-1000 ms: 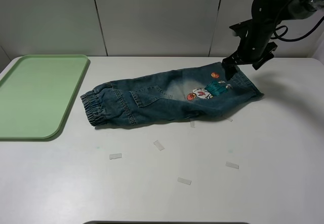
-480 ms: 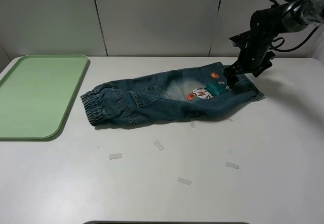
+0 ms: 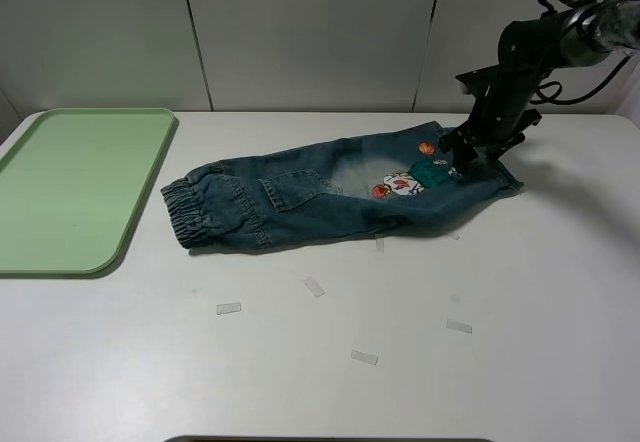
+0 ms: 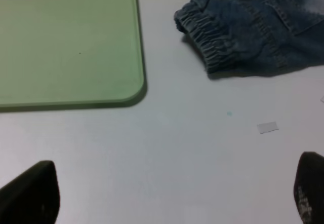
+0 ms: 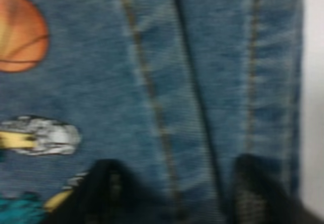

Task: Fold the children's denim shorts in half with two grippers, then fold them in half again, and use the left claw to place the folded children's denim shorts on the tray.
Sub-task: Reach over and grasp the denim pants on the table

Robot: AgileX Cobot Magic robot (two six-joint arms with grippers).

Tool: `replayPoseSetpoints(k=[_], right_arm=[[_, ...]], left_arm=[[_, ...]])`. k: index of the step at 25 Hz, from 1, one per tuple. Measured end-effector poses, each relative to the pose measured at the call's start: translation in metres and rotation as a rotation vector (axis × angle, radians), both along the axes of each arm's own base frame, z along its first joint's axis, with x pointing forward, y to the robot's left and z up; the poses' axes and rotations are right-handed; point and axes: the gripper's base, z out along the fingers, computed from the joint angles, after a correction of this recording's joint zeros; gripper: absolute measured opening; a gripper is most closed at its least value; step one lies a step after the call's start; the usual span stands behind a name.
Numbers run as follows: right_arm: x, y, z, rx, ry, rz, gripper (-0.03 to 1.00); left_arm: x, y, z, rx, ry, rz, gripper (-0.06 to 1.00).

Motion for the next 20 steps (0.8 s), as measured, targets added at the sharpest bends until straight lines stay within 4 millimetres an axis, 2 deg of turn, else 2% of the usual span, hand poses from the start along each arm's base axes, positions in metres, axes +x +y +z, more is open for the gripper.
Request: replayPoseSetpoints(k=[4, 6, 20], right_arm=[[0.0004, 0.0001, -0.0014, -0.002, -0.002, 0.016, 0.07], [0.0005, -0.0001, -0.0013, -0.007, -0.002, 0.025, -0.03], [-0.0015, -0.0079, 0.0084, -0.074, 0.001, 0.058, -0.03]], left_arm=[[0.0, 0.0, 0.0, 0.0, 0.0, 0.0, 0.91], [0.0, 0.0, 0.0, 0.0, 0.0, 0.0, 0.91], [0.0, 0.0, 0.0, 0.0, 0.0, 0.0, 0.91]])
